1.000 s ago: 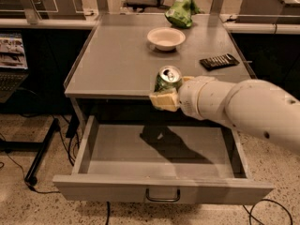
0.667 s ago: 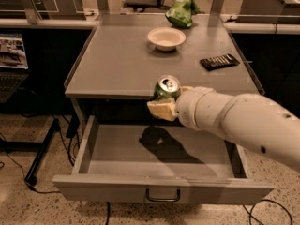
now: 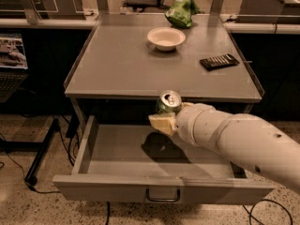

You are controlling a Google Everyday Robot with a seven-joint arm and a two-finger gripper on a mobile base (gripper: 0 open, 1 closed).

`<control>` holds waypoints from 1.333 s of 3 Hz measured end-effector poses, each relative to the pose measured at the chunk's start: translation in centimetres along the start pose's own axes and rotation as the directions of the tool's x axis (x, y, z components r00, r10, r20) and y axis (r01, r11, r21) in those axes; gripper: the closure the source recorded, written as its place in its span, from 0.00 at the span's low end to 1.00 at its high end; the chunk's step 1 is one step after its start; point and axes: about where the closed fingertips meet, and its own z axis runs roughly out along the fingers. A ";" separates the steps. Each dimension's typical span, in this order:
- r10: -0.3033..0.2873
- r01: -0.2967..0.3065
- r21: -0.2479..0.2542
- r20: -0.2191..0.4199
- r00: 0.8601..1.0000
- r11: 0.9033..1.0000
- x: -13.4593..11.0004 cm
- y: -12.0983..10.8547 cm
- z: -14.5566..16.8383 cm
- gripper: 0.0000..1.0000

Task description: Place green can into top drawer

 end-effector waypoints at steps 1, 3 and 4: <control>0.062 -0.063 -0.013 -0.096 0.993 0.998 4.9 -1.5 2.5 1.00; 0.147 -0.153 -0.008 -0.245 0.958 0.988 11.5 -3.7 7.0 1.00; 0.165 -0.172 0.000 -0.287 0.944 0.985 13.0 -4.4 8.7 1.00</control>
Offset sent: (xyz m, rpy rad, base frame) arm 0.0308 -0.0275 -0.1278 -0.0036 0.2869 -0.0564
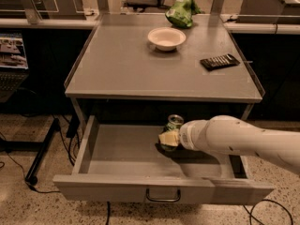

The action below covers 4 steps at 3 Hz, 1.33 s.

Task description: Place green can into top drawer

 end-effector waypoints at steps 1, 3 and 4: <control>0.000 0.000 0.002 -0.001 1.000 1.000 -0.1 -0.1 0.1 0.74; 0.000 0.000 0.002 -0.001 1.000 1.000 -0.1 -0.1 0.1 0.27; 0.000 0.000 0.002 -0.001 1.000 1.000 -0.1 -0.1 0.1 0.04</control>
Offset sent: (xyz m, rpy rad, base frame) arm 0.0013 -0.0005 -0.0002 -0.0019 0.0005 -0.0013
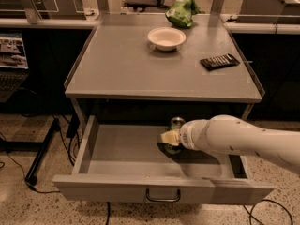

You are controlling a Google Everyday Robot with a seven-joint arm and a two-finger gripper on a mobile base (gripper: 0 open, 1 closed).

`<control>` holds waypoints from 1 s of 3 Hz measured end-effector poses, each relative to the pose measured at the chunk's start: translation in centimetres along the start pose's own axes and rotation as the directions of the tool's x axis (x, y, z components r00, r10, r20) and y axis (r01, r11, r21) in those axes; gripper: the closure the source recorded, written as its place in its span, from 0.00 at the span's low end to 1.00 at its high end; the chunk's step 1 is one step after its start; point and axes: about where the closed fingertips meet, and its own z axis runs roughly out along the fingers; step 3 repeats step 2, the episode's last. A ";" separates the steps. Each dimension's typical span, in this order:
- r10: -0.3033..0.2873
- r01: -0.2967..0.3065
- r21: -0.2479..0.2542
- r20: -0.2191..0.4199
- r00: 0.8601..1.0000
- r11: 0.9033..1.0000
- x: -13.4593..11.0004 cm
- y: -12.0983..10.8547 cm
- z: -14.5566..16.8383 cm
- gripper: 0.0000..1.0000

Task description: Place green can into top drawer

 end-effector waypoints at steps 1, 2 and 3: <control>0.000 0.000 0.000 0.000 1.000 1.000 0.0 0.0 0.0 0.00; 0.000 0.000 0.000 0.000 1.000 1.000 0.0 0.0 0.0 0.00; 0.000 0.000 0.000 0.000 1.000 1.000 0.0 0.0 0.0 0.00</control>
Offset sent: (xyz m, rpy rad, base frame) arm 0.0000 0.0000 0.0000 0.0000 0.0000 0.0000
